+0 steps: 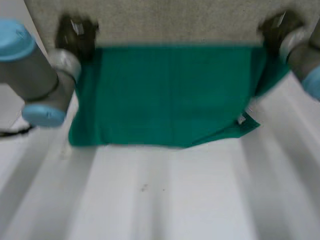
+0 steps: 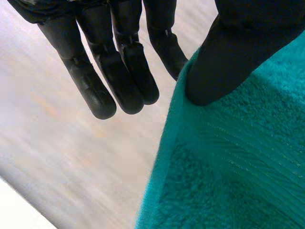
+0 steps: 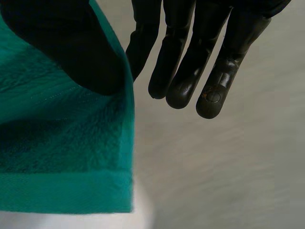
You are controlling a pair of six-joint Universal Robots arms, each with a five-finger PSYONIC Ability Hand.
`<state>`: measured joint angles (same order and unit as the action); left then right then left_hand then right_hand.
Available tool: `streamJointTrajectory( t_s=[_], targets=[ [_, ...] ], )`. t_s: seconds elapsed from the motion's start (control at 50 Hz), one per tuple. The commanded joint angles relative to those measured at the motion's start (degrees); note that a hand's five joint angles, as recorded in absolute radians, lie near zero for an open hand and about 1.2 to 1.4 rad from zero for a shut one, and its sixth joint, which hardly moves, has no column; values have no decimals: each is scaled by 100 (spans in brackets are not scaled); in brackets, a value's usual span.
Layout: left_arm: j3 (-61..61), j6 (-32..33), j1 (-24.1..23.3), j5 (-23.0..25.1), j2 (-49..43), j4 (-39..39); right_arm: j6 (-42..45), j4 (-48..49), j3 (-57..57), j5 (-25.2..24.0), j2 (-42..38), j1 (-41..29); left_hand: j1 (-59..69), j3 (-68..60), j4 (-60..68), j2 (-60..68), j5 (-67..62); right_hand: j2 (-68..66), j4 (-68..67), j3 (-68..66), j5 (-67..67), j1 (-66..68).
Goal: Fold the towel.
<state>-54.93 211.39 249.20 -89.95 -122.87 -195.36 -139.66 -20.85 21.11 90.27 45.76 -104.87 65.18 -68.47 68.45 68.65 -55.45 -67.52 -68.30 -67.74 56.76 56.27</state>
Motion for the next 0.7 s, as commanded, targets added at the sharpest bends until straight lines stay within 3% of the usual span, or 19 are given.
streamJointTrajectory(
  t_s=[0.02, 0.16, 0.34, 0.5, 0.56, 0.7],
  targets=[
    [326, -440, 94, -391, 773, -2006, -782, 2125, -209, 281, 702, -51, 1482, -1153, 1155, 1135, -1455, -1248, -1170, -1226, 1324, 2373],
    [-726, -1169, 313, -453, 1186, -1866, -809, 2471, 2217, -78, 1663, -7, 1482, -1153, 1155, 1135, -1455, -1248, -1170, -1226, 1324, 2373],
    [-3161, -1399, 393, -225, 1222, -1742, -844, 2568, 4734, -808, 1813, 28, 1482, -1153, 1155, 1135, -1455, -1248, -1170, -1226, 1324, 2373],
    [-4157, -1399, 410, 22, 756, -1786, -896, 2744, 5983, -1371, 1498, 28, 1482, -1153, 1155, 1135, -1455, -1248, -1170, -1226, 1324, 2373],
    [-4315, -1381, 410, 30, 624, -1769, -1334, 2770, 6203, -1389, 1050, 46, 1482, -1153, 1155, 1135, -1455, -1248, -1170, -1226, 1324, 2373],
    [-4421, -1372, 419, 30, 642, -1742, -2679, 2770, 6353, -1459, 1049, 256, 1482, -1153, 1155, 1135, -1455, -1248, -1170, -1226, 1324, 2373]
  ],
)
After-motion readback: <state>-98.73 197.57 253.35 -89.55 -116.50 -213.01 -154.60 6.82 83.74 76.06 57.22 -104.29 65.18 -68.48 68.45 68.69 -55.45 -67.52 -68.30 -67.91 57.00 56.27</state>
